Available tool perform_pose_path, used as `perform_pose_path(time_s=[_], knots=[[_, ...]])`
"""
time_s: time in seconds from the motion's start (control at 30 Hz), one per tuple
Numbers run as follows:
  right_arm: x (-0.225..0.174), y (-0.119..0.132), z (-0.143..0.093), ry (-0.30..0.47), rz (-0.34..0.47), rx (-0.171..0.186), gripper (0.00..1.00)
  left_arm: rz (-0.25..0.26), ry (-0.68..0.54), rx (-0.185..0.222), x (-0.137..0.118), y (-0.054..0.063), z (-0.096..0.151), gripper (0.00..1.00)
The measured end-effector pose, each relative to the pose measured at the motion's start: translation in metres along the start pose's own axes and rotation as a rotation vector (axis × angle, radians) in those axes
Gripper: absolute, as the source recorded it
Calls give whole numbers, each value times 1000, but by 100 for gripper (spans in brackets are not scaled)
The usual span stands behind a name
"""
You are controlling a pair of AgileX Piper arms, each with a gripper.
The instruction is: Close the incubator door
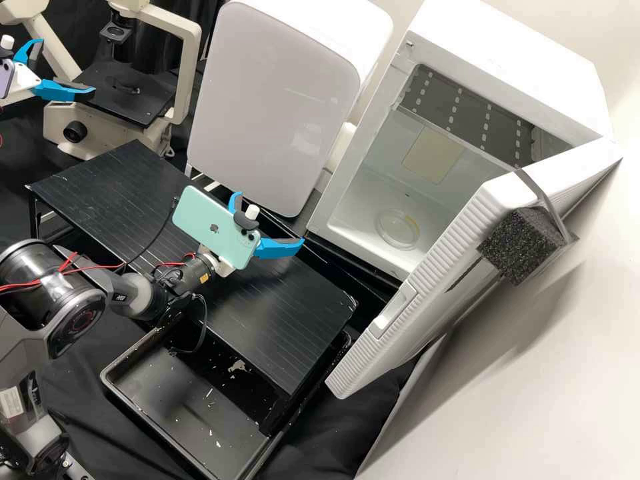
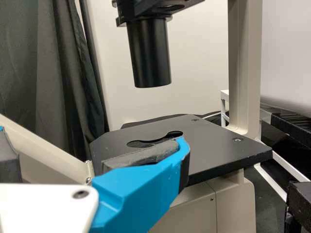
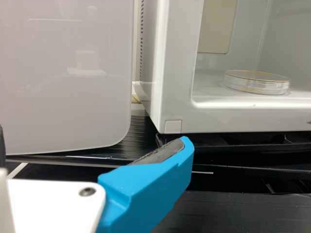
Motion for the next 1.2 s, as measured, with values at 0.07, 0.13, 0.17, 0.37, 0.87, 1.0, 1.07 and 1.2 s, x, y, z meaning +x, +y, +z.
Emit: perform_pose_path(time_s=[0.07, 0.13, 0.17, 0.37, 0.87, 1.0, 1.07, 1.2], knots=[[0, 0, 0, 0, 0, 0, 100, 0, 0, 0, 0, 0, 0, 100], [0, 0, 0, 0, 0, 0, 100, 0, 0, 0, 0, 0, 0, 100], [0, 0, 0, 0, 0, 0, 100, 0, 0, 0, 0, 0, 0, 100], [-1, 0, 1, 0, 3, 0, 100, 0, 0, 0, 0, 0, 0, 100], [-89, 52, 10, 89, 296, -23, 100, 0, 0, 0, 0, 0, 0, 100], [-119, 66, 4, 112, 421, -30, 100, 0, 0, 0, 0, 0, 0, 100], [-132, 69, 2, 110, 480, -39, 100, 0, 0, 0, 0, 0, 0, 100], [-147, 74, 6, 59, 569, -60, 100, 0, 0, 0, 0, 0, 0, 100]])
